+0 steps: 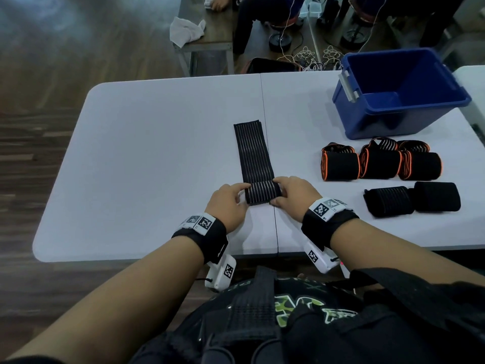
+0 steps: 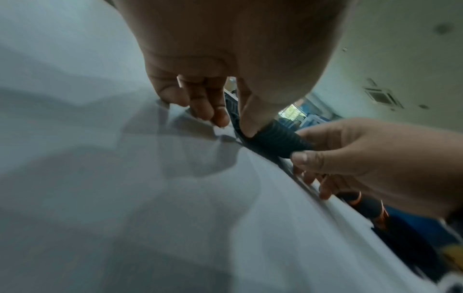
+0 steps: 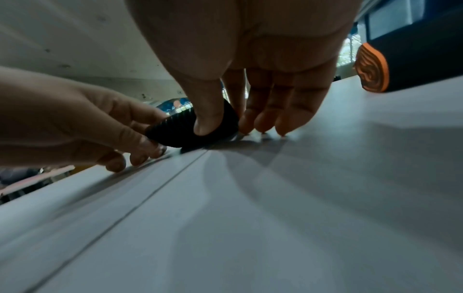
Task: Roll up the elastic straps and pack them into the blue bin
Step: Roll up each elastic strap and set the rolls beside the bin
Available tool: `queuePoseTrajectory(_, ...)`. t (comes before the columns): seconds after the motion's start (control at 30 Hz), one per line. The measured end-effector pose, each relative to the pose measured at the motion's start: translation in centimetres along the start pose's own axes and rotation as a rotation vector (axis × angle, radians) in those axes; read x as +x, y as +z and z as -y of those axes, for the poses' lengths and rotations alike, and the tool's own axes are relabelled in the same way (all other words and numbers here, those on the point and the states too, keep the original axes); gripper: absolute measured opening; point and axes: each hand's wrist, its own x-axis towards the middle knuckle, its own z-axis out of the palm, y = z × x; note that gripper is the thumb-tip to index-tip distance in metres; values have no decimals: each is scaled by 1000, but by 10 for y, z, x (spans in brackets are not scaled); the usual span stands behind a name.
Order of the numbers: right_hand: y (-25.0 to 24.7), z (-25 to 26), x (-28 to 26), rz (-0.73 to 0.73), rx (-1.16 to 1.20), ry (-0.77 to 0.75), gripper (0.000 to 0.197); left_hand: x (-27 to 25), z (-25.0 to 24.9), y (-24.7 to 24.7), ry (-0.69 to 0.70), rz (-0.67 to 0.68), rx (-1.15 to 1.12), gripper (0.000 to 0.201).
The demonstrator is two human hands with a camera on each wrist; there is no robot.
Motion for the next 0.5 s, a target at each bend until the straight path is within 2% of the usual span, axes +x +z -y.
queuePoseTrajectory(0.13,1,-1,6,-35,109,74,23,8,-2,-3,-82,-1,-122,28)
queuePoseTrajectory(0.33,5,-3,13,-48,148,128,29,12,-2,-6,-161,-12,-128,39)
queuePoseTrajectory(0.5,0,0,17,-31,74,157,47,14,-6,-5,-204,-8,-95,44)
